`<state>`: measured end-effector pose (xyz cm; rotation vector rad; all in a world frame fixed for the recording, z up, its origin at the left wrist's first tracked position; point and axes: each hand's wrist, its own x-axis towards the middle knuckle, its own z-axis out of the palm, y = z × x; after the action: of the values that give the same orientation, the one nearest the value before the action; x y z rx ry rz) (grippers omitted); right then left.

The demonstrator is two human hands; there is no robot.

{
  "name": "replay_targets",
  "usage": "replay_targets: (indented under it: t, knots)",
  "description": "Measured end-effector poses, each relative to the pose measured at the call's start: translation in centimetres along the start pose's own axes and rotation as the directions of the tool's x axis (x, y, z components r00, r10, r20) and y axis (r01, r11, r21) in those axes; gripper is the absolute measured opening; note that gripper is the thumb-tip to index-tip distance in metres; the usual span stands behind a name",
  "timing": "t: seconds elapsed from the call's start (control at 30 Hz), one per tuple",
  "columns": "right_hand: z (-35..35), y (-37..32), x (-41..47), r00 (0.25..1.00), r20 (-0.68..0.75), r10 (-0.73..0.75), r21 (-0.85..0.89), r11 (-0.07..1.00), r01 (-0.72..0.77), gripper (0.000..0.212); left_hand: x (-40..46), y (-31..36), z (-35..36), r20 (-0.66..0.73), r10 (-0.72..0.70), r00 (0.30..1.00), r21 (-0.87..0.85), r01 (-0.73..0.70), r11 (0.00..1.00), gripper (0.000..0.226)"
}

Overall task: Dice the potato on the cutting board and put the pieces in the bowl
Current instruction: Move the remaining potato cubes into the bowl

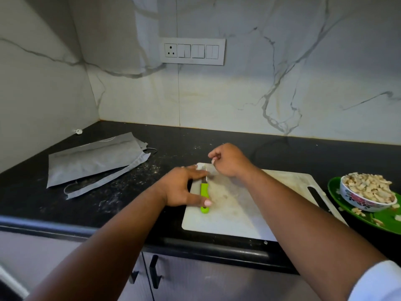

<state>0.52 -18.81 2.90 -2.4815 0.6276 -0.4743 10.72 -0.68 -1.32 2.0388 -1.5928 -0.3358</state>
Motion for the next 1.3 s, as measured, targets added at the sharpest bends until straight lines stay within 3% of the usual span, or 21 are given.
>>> replay_targets:
  t: [0.13,0.3,0.5,0.67,0.73,0.8,0.9,0.97,1.03,1.13,1.23,1.3]
  knots:
    - [1.4,-0.3,2.3,0.992,0.120,-0.041,-0.152,0.987,0.059,0.030,0.2,-0.1,0.4,0.020,0.022,1.000,0.063,-0.023,0.998,0.109]
    - [2.6,-0.7,3.1,0.990,0.133,-0.047,-0.237,0.968,0.078,0.016,0.4,-0.3,0.3,0.008,0.031,0.999,0.102,-0.032,0.994,0.109]
    - [2.1,-1.6,3.6,0.985,0.159,-0.064,-0.355,0.927,0.118,0.019,0.4,-0.1,0.1,0.033,0.017,0.999,0.105,-0.020,0.994,0.110]
    - [1.6,-2.6,4.1,0.981,0.193,-0.012,-0.420,0.903,0.093,0.004,0.2,0.0,0.0,0.027,0.030,0.999,0.110,-0.033,0.993,0.112]
    - [0.6,-1.7,4.0,0.979,0.201,0.036,-0.311,0.950,0.029,0.009,0.0,0.1,0.0,0.027,0.037,0.999,0.098,-0.040,0.994,0.111]
    - [-0.7,-0.3,3.3,0.973,0.196,0.125,-0.021,0.992,-0.123,0.016,-0.1,0.0,-0.1,0.025,0.040,0.999,0.077,-0.042,0.996,0.108]
    - [-3.6,2.3,0.9,0.947,0.186,0.262,0.412,0.854,-0.317,0.006,-0.3,-0.4,-0.3,-0.018,0.069,0.997,-0.044,-0.069,0.997,0.093]
    - [-6.5,4.1,-1.2,0.940,0.171,0.296,0.489,0.803,-0.341,0.009,-0.7,-0.6,-0.3,-0.070,0.100,0.993,-0.147,-0.109,0.983,0.081]
    - [-10.0,6.1,-3.4,0.934,0.120,0.335,0.477,0.806,-0.350,0.010,-1.0,-0.9,-0.2,-0.144,0.124,0.982,-0.176,-0.149,0.973,0.078]
    - [-16.3,9.5,-7.4,0.896,-0.040,0.443,0.404,0.827,-0.391,0.009,-0.3,-0.1,0.4,-0.205,0.146,0.968,-0.084,-0.166,0.983,0.085]
    - [-21.1,11.8,-9.7,0.826,-0.200,0.527,0.106,0.850,-0.516,0.003,0.7,1.6,0.6,-0.178,0.134,0.975,0.011,-0.135,0.991,0.097]
    - [-22.9,12.1,-11.2,0.791,-0.224,0.570,-0.115,0.790,-0.602,0.006,1.3,3.5,0.6,-0.143,0.100,0.985,0.020,-0.098,0.995,0.088]
